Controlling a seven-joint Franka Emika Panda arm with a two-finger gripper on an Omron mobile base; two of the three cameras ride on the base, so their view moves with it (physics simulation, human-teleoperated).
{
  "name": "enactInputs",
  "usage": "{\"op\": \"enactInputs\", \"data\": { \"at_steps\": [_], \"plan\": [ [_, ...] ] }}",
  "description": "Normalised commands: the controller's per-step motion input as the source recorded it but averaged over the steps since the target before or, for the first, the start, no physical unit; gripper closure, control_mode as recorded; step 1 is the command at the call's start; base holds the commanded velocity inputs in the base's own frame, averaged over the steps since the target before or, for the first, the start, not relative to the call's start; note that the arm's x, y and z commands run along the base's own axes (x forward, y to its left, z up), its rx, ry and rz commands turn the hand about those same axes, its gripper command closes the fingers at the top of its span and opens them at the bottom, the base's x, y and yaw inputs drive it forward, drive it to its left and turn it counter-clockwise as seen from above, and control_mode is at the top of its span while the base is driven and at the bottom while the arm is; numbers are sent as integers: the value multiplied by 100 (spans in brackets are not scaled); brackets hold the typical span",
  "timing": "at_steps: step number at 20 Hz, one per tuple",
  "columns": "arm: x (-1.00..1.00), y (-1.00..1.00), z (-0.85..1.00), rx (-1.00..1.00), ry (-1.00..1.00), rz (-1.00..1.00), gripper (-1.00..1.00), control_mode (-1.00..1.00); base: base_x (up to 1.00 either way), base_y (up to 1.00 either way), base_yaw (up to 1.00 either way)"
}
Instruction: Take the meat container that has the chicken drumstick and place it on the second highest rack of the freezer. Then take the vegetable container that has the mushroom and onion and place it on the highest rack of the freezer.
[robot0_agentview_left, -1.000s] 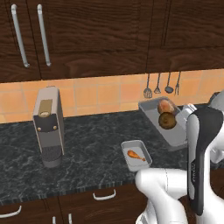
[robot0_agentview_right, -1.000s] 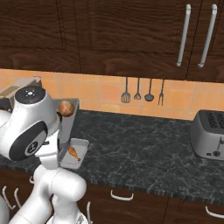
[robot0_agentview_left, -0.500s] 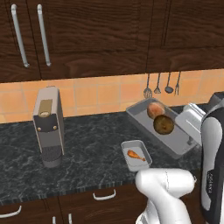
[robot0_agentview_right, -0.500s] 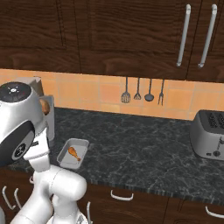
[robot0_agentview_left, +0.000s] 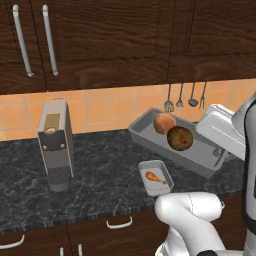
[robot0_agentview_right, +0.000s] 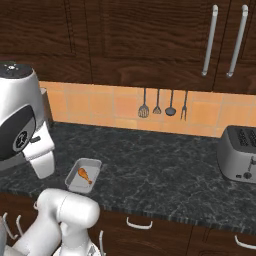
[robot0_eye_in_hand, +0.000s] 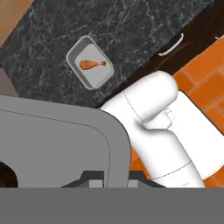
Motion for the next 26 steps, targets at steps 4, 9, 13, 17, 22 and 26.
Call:
{"op": "enactInputs", "data": {
  "at_steps": [4, 9, 13, 17, 22, 26],
  "plan": [
    [-2, 14, 3, -5, 13, 26, 100, -100, 0, 0, 0],
    [-6, 1, 0, 0, 1, 3, 100, 100, -64, 0, 3],
    [0, 0, 0, 0, 0, 0, 100, 100, -98, -4, -12],
    [0, 0, 0, 0, 0, 0, 100, 100, -51, -25, -56],
    [0, 0, 0, 0, 0, 0, 100, 100, -29, -36, -71],
    [0, 0, 0, 0, 0, 0, 100, 100, -34, -44, -67]
  ]
}}
